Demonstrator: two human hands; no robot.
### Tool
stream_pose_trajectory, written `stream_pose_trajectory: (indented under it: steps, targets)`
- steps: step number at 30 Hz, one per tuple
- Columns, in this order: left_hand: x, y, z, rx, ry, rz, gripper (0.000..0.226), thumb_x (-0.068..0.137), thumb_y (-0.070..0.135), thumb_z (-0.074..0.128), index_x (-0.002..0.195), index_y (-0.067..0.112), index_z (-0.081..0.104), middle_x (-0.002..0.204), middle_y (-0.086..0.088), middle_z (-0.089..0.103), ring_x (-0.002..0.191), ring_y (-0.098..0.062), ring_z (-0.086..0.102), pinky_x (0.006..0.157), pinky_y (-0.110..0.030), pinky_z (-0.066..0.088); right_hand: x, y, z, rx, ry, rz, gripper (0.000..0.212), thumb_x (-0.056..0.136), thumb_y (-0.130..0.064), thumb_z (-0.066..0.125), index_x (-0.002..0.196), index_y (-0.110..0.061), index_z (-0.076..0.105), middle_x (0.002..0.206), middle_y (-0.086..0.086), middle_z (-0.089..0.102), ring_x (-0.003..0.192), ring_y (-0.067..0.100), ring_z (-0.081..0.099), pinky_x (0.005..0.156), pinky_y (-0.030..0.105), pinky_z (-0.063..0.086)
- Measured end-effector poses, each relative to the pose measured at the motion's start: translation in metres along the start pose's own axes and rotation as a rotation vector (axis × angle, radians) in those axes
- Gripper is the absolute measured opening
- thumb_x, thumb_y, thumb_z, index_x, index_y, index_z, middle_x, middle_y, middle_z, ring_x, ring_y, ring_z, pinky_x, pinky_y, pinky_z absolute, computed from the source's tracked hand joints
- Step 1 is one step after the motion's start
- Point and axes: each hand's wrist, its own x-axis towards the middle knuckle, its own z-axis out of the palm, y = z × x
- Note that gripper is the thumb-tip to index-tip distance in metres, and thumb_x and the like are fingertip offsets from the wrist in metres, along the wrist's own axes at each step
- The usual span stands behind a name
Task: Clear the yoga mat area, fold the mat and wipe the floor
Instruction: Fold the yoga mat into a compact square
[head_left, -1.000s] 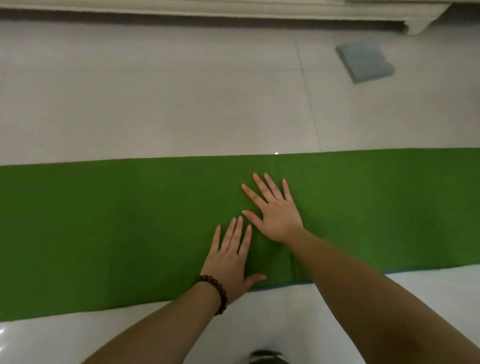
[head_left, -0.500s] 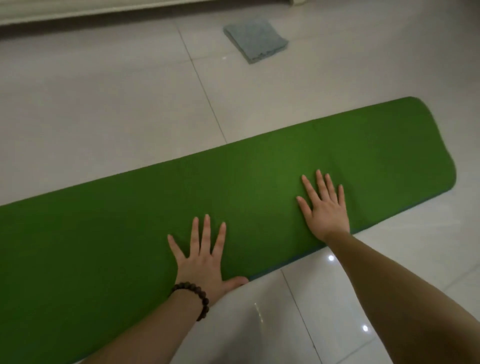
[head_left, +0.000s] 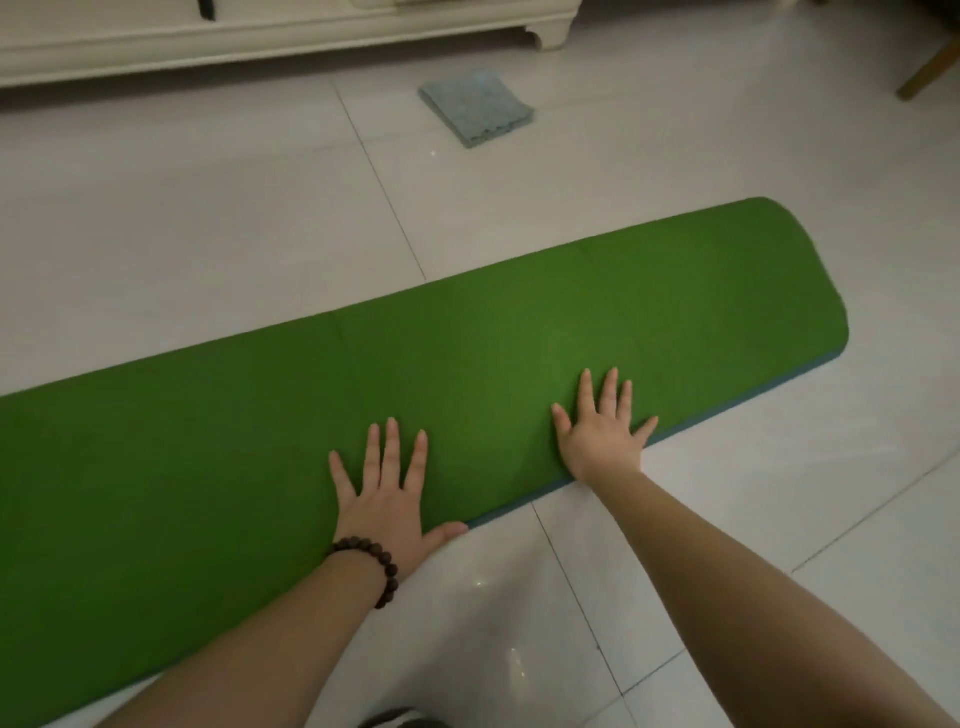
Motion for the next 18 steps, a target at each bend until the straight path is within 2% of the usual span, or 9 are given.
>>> stream_pose_trajectory:
  steps: [2,5,7,9,11,13,15,18]
  targets:
    - [-0.013,-0.009,0.005,-0.056,0.060,0.033,0.103,0.063,0.087,-0.014,0.145,0.026,-0.024,0.152,-0.012,-0.029,0.143,-0.028,-0.024,0.110,-0.064,-0.011,-0.019,-0.035,0.005,-0.041,0.055,-0.207,0.061,0.096,-0.059,0.012,0.149,-0.039,-0.011,0.154,0.000,-0.025,0.144,0.025,-0.022,0.111,0.064,-0.007]
    - [-0.050,-0.053,0.014,-0.119,0.075,-0.057,0.088,0.084,0.078,0.003,0.152,0.023,0.017,0.158,-0.015,0.015,0.147,-0.030,0.011,0.110,-0.062,0.006,-0.057,-0.100,0.024,-0.073,0.033,-0.491,0.060,0.096,-0.060,0.013,0.148,-0.041,-0.010,0.151,-0.001,-0.029,0.142,0.024,-0.025,0.112,0.063,-0.007]
    - [-0.084,-0.097,0.025,-0.128,0.054,-0.176,0.081,0.090,0.071,0.008,0.149,0.019,0.028,0.155,-0.017,0.026,0.144,-0.030,0.018,0.108,-0.061,0.012,-0.083,-0.141,0.037,-0.101,0.001,-0.621,0.060,0.095,-0.060,0.013,0.148,-0.041,-0.008,0.154,0.001,-0.026,0.141,0.022,-0.027,0.111,0.063,-0.009]
    - [-0.129,-0.142,0.030,-0.150,0.043,-0.332,0.080,0.090,0.068,0.009,0.149,0.017,0.028,0.154,-0.018,0.028,0.144,-0.030,0.016,0.110,-0.061,0.018,-0.106,-0.182,0.044,-0.130,-0.020,-0.722,0.061,0.094,-0.060,0.013,0.148,-0.041,-0.007,0.156,0.001,-0.024,0.141,0.021,-0.028,0.111,0.063,-0.010]
    - [-0.175,-0.179,0.029,-0.160,0.049,-0.491,0.081,0.087,0.067,0.008,0.153,0.020,0.009,0.159,-0.015,0.013,0.148,-0.029,0.005,0.115,-0.058,0.013,-0.127,-0.218,0.047,-0.172,-0.045,-0.805,0.060,0.096,-0.059,0.015,0.148,-0.041,-0.007,0.156,0.002,-0.025,0.142,0.022,-0.027,0.112,0.063,-0.008]
    - [-0.225,-0.218,0.023,-0.184,0.060,-0.657,0.075,0.093,0.062,0.015,0.153,0.021,-0.006,0.161,-0.011,0.001,0.148,-0.028,-0.003,0.117,-0.052,0.006,-0.154,-0.261,0.051,-0.209,-0.067,-0.894,0.060,0.096,-0.059,0.015,0.149,-0.039,-0.006,0.155,0.003,-0.026,0.142,0.023,-0.026,0.112,0.063,-0.006]
    - [-0.267,-0.251,0.018,-0.225,0.090,-0.790,0.072,0.097,0.053,0.027,0.154,0.019,-0.002,0.161,-0.011,0.008,0.148,-0.027,0.004,0.118,-0.050,0.012,-0.180,-0.301,0.054,-0.240,-0.080,-0.970,0.061,0.096,-0.058,0.017,0.150,-0.038,-0.004,0.155,0.005,-0.025,0.143,0.025,-0.023,0.113,0.063,-0.003]
    - [-0.326,-0.293,0.027,-0.258,0.158,-0.964,0.069,0.097,0.049,0.032,0.154,0.017,0.008,0.158,-0.012,0.018,0.147,-0.028,0.013,0.117,-0.048,0.018,-0.218,-0.354,0.061,-0.310,-0.063,-1.129,0.062,0.096,-0.058,0.019,0.150,-0.037,-0.004,0.156,0.006,-0.023,0.144,0.025,-0.020,0.114,0.062,-0.001]
